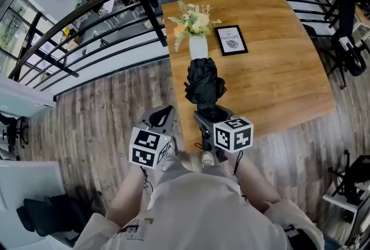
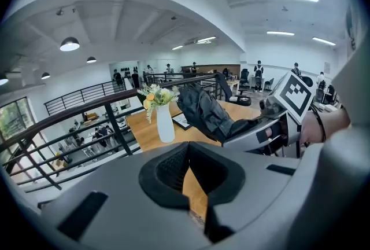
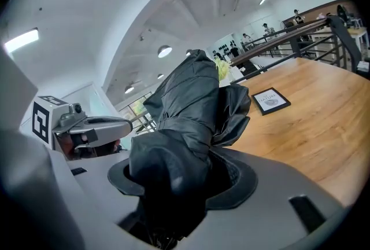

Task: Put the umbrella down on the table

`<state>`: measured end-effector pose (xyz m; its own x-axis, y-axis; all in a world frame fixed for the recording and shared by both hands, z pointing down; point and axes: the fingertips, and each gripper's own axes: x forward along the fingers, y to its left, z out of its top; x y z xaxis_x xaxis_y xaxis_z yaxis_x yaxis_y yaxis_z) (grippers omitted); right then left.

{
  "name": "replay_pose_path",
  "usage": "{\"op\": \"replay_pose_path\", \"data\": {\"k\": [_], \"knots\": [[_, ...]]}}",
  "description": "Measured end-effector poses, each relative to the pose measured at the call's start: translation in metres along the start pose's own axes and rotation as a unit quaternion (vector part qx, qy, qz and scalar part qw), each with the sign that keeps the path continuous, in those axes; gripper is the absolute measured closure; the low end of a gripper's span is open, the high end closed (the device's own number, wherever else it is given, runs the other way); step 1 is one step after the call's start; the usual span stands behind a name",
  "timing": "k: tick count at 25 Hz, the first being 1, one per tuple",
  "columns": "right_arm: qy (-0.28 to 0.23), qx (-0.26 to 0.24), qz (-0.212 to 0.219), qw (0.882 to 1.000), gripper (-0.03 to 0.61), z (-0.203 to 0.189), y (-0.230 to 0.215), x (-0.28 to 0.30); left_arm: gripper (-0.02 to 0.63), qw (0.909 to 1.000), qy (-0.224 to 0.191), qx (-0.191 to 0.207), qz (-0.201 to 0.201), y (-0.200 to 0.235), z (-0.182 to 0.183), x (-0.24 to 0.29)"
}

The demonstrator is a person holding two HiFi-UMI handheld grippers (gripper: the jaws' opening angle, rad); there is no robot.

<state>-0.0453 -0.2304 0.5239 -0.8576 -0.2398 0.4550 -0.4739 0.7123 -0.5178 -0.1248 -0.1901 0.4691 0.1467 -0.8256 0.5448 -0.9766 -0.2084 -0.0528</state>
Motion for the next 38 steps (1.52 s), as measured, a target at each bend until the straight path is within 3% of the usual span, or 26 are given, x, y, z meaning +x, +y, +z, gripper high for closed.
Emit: {"op": "replay_pose_path", "data": {"k": [8,19,23,33,38], "knots": [[0.008,0.036,-0.066,0.997,0.301,-0.011,-0.014,0.040,0.597,0.9988,-0.021,0.003,-0.043,0.042,-0.006,0.019],[0.029,0.055,-0.177,0.982,0.299,-0.020,-0.032,0.111,0.597,0.9888,0.024,0.009,-0.147,0.107,-0.038,0.065],[0.050,0.056,-0.199,0.977,0.299,-0.035,-0.045,0.126,0.597,0.9882,0.031,0.015,-0.149,0.115,-0.055,0.086],[0.088,0.101,-0.229,0.964,0.301,-0.075,-0.060,0.171,0.597,0.9836,0.054,-0.035,-0.169,0.134,-0.085,0.104],[0.111,0.080,-0.258,0.956,0.301,-0.086,-0.085,0.178,0.597,0.9822,0.081,-0.025,-0.168,0.131,-0.107,0.123]]}}
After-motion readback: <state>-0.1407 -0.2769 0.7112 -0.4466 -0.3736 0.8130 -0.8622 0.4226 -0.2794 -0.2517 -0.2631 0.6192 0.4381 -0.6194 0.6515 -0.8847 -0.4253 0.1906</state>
